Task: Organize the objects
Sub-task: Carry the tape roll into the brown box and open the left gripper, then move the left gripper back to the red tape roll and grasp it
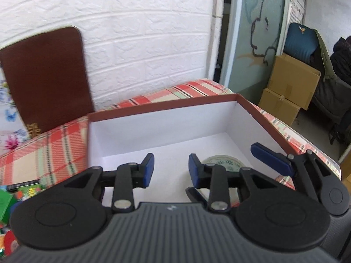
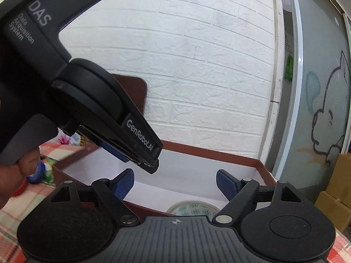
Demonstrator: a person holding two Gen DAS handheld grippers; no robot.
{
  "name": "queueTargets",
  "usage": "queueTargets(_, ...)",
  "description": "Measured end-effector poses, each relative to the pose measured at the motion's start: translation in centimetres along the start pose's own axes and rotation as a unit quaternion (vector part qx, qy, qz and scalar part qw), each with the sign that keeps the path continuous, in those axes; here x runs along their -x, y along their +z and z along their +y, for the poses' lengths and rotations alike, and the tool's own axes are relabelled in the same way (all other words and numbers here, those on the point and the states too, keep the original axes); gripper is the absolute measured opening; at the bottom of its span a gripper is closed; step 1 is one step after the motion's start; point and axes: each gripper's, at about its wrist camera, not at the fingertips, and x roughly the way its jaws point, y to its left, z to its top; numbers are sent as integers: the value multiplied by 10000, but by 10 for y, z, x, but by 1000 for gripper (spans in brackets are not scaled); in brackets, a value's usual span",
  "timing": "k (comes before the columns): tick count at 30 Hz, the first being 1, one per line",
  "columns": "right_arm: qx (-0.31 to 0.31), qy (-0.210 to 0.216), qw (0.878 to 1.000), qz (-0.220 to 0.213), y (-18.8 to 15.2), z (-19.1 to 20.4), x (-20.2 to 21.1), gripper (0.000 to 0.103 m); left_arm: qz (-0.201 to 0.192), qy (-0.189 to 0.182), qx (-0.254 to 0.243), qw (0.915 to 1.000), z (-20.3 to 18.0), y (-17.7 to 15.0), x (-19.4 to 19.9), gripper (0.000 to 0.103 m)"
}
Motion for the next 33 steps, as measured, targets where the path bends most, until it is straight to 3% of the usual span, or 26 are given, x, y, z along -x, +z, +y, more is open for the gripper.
queueTargets(10, 26, 398, 9988, -300, 5, 43, 36, 80, -238, 833, 46, 9962, 40, -32, 63, 51)
queueTargets(13, 52, 595, 9978, -279, 5, 68, 36, 80, -268, 1199, 156, 9923, 61, -47, 79, 57)
queueTargets(21, 302, 1372, 9901, 2, 8, 139, 16, 72, -139, 1968, 850, 9766, 139, -91, 113, 59)
queueTargets(24, 383, 1649, 9852, 250, 3, 162, 9, 66, -37, 2310, 1132, 9663, 175, -119, 121, 60)
queueTargets(28, 397, 1992, 9757, 822, -11, 191, -9, 53, 233, 2682, 1790, 9463, 231, -166, 126, 60)
queueTargets(31, 471, 2213, 9674, 1138, -21, 212, -21, 52, 335, 2951, 2187, 9295, 264, -201, 128, 60)
queueTargets(32, 557, 2252, 9657, 1169, -23, 219, -22, 52, 344, 2943, 2344, 9259, 273, -212, 128, 61)
queueTargets(33, 636, 2281, 9643, 1184, -25, 226, -25, 53, 112, 2887, 2384, 9272, 277, -223, 132, 64)
